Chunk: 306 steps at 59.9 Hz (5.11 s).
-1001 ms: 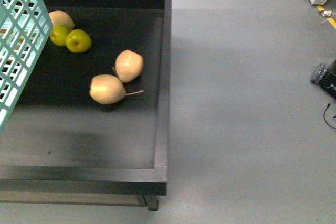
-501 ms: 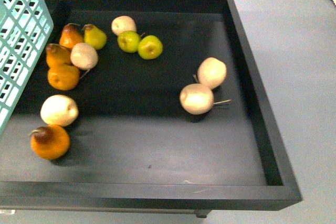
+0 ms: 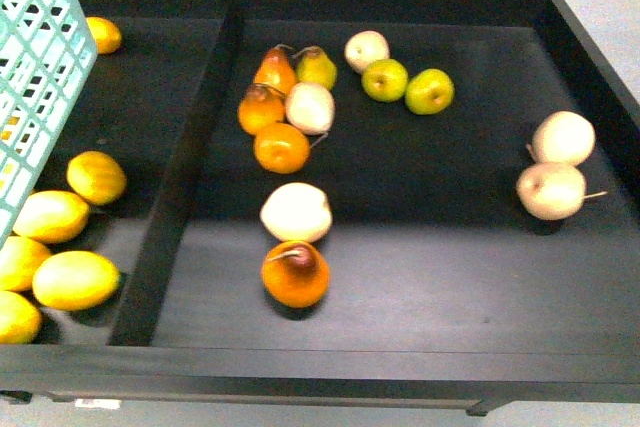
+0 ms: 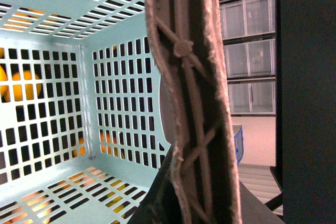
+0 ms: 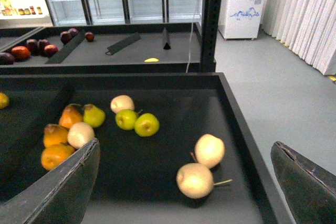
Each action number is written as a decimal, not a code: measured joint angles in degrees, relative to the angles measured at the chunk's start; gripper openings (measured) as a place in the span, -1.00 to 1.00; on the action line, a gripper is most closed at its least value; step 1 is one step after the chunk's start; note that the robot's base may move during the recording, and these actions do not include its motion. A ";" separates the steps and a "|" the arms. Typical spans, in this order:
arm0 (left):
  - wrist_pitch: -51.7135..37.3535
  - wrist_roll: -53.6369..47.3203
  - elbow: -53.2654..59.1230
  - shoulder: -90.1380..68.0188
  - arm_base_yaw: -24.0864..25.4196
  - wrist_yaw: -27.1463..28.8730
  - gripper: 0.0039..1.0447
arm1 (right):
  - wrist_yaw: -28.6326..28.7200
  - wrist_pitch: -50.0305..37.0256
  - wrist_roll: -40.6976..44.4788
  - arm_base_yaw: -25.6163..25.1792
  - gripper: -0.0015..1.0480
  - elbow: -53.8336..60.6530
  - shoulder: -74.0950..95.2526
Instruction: Pick lemon and mango into basket
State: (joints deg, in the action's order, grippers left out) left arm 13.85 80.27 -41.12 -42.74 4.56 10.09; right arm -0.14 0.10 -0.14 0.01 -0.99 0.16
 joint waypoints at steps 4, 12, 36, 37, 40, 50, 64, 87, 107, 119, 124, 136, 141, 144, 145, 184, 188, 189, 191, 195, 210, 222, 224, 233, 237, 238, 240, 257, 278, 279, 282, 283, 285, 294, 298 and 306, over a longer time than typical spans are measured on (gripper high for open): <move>0.00 0.09 0.02 0.00 0.00 -0.04 -0.90 | 0.07 -0.02 -0.02 0.00 0.83 0.00 0.00; 0.00 0.11 0.00 0.00 0.00 0.00 -0.90 | 0.17 0.00 -0.02 0.00 0.83 0.00 0.00; 0.00 0.04 0.02 0.07 0.00 0.02 -0.90 | 0.11 0.00 -0.02 0.00 0.83 0.00 0.04; 0.00 0.04 0.00 0.04 0.00 0.02 -0.90 | 0.15 0.00 0.00 0.00 0.83 0.00 0.04; 0.00 0.09 0.00 0.09 0.00 0.02 -0.90 | 0.09 0.00 -0.02 0.00 0.83 0.00 0.02; 0.00 0.02 -0.09 0.11 0.00 0.00 -0.90 | -0.02 -0.04 -0.02 0.00 0.83 0.00 0.02; 0.00 0.00 -0.11 0.04 0.00 0.02 -0.90 | 0.09 -0.04 0.00 0.00 0.83 0.00 0.07; 0.00 0.07 -0.11 0.02 0.00 0.00 -0.90 | 0.11 -0.02 0.00 0.00 0.83 0.00 0.04; 0.00 -0.24 -0.11 0.09 0.00 0.11 -0.90 | 0.17 -0.02 0.00 0.00 0.83 0.00 0.04; 0.00 -1.03 -0.11 0.11 0.42 0.70 -0.90 | 0.33 -0.02 -0.02 -0.04 0.83 0.02 0.04; 1.70 -1.92 -0.57 -0.57 0.50 -2.16 -0.90 | 0.33 -0.02 0.00 -0.04 0.83 0.02 0.04; 12.52 -18.47 -8.79 -11.23 -6.23 -8.50 -0.90 | 0.33 -0.02 -0.02 -0.04 0.83 0.02 0.04; 9.79 -20.72 -10.05 -17.20 -10.86 -6.45 -0.90 | 0.26 -0.02 0.00 -0.04 0.83 0.02 0.04; 8.02 -20.96 -11.28 -20.20 -13.16 -5.29 -0.90 | 0.15 -0.02 0.00 -0.04 0.83 0.02 0.04; 7.63 -20.96 -11.58 -20.76 -13.60 -5.20 -0.90 | 0.13 -0.02 -0.02 -0.04 0.83 0.02 0.04; -3.45 -22.69 -25.81 -43.30 -39.93 -14.16 -0.90 | 0.15 -0.02 0.00 -0.02 0.83 0.02 0.04; -4.04 -23.56 -25.81 -43.30 -42.07 -16.26 -0.90 | 0.15 -0.02 -0.02 -0.02 0.83 0.02 0.04; -4.04 -23.61 -25.81 -43.30 -42.38 -16.50 -0.90 | 0.13 -0.02 -0.02 -0.02 0.83 0.02 0.04; -4.04 -23.82 -25.77 -43.30 -43.28 -17.16 -0.90 | 0.13 -0.02 -0.02 -0.02 0.83 0.02 0.04; -4.04 -23.82 -25.68 -43.30 -43.95 -17.81 -0.90 | 0.13 -0.02 -0.02 -0.04 0.83 0.02 0.04; -4.02 -24.76 -25.64 -43.30 -43.41 -15.82 -0.90 | 0.15 -0.02 -0.02 -0.02 0.83 0.02 0.04; -4.02 -25.16 -25.59 -43.30 -43.34 -16.04 -0.90 | 0.13 -0.02 -0.02 -0.02 0.83 0.02 0.04; -4.02 -25.14 -25.59 -43.30 -43.36 -16.22 -0.90 | -0.48 0.70 -0.55 0.11 0.83 -0.17 0.52; -4.02 -24.87 -25.59 -43.30 -43.47 -16.57 -0.90 | -3.93 16.46 -8.61 -1.57 0.83 -6.56 13.49; -4.02 -24.96 -25.59 -43.30 -43.52 -16.52 -0.90 | -2.29 14.73 -10.27 -4.55 0.83 -6.64 17.11; -4.02 -24.92 -25.57 -43.30 -43.52 -16.50 -0.90 | -1.75 13.79 -10.78 -5.68 0.83 -6.73 18.14; -4.02 -24.94 -25.57 -43.30 -43.52 -16.46 -0.90 | -1.03 12.11 -11.08 -7.52 0.83 -6.95 19.82; -4.02 -25.11 -25.55 -43.30 -43.50 -16.13 -0.90 | 2.69 -9.70 -13.97 -22.08 0.83 -12.20 47.41; -4.02 -25.05 -25.55 -43.30 -43.50 -16.06 -0.90 | 0.11 -17.49 -26.43 -27.63 0.83 -33.31 93.55; -4.02 -25.07 -25.55 -43.30 -43.50 -16.06 -0.90 | 0.09 -17.40 -26.84 -27.61 0.83 -33.92 94.60; -4.02 -25.09 -25.55 -43.30 -43.50 -16.09 -0.90 | -0.09 -16.72 -28.87 -27.30 0.83 -36.87 99.54; -4.02 -25.09 -25.55 -43.30 -43.50 -16.09 -0.90 | -0.11 -16.57 -29.22 -27.21 0.83 -37.46 100.43; -4.02 -25.09 -25.55 -43.30 -43.50 -16.09 -0.90 | -0.28 -15.96 -30.80 -26.84 0.83 -39.69 103.97; -4.02 -25.05 -25.55 -43.30 -43.50 -16.26 -0.90 | -1.25 -14.45 -36.48 -25.11 0.83 -48.02 116.41; -4.02 -25.00 -25.55 -43.30 -43.50 -16.26 -0.90 | -1.77 -13.97 -37.66 -24.65 0.83 -50.60 120.06; -4.02 -25.03 -25.55 -43.30 -43.50 -16.20 -0.90 | -2.21 -12.68 -39.87 -23.67 0.83 -55.76 127.19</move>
State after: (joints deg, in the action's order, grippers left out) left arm 9.82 55.24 -66.67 -86.04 -38.94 -6.11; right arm -2.35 -12.58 -40.01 -23.66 -56.75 127.35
